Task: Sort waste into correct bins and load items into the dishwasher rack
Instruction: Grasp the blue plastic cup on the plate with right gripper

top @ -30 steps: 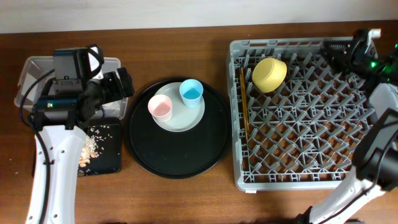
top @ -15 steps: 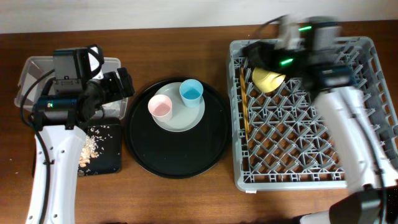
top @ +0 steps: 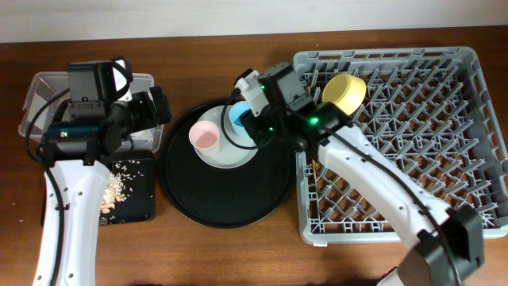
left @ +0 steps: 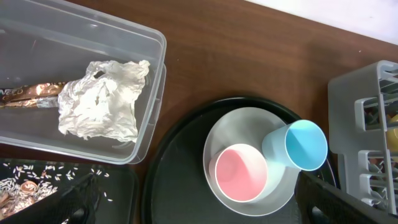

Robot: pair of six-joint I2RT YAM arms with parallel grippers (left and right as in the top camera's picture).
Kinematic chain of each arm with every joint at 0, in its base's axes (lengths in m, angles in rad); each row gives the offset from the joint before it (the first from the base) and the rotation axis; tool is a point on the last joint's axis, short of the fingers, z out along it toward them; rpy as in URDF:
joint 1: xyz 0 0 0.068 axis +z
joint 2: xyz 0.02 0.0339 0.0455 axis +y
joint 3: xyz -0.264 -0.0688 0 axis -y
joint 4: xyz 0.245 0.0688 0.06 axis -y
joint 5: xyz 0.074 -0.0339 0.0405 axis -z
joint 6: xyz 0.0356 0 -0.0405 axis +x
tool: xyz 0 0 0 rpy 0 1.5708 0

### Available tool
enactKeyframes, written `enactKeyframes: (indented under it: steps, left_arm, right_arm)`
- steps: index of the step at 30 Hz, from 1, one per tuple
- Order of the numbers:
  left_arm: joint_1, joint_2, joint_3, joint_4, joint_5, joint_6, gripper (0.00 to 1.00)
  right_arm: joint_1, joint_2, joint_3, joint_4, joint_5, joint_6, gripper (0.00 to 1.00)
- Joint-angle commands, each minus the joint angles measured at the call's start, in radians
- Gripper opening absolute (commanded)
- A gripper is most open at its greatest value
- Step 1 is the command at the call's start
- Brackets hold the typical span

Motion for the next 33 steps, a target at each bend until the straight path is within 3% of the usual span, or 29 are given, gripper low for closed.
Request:
enactKeyframes:
  steps: [1,14,19,22,23,24,33]
  left_arm:
    - [0.003,-0.003,0.012,0.002,0.000,-0.002,0.99]
    - [0.003,-0.003,0.012,0.002,0.000,-0.002,0.99]
    - [0.003,-0.003,0.012,0.002,0.000,-0.002,0.99]
    - [0.003,-0.003,0.012,0.002,0.000,-0.002,0.99]
    - [0.003,-0.003,0.012,0.002,0.000,-0.002,0.99]
    - [0.003,-0.003,0.012,0.002,0.000,-0.002,0.99]
    - [0.003,-0.003,0.012,0.002,0.000,-0.002,0.99]
  right_arm:
    - [0.009,0.076,-0.003,0.010,0.023,-0.025,0.37]
    - [0.010,0.221,-0.003,0.089,-0.056,-0.026,0.37]
    - [0.010,0.293,-0.003,0.109,-0.060,-0.104,0.36]
    - [0.010,0.301,-0.003,0.116,-0.054,-0.104,0.27]
    - [0.010,0.301,-0.003,0.120,-0.052,-0.103,0.21]
    - [0.009,0.299,-0.003,0.124,-0.052,-0.103,0.06]
    - [0.009,0.208,0.040,0.050,-0.086,-0.062,0.04]
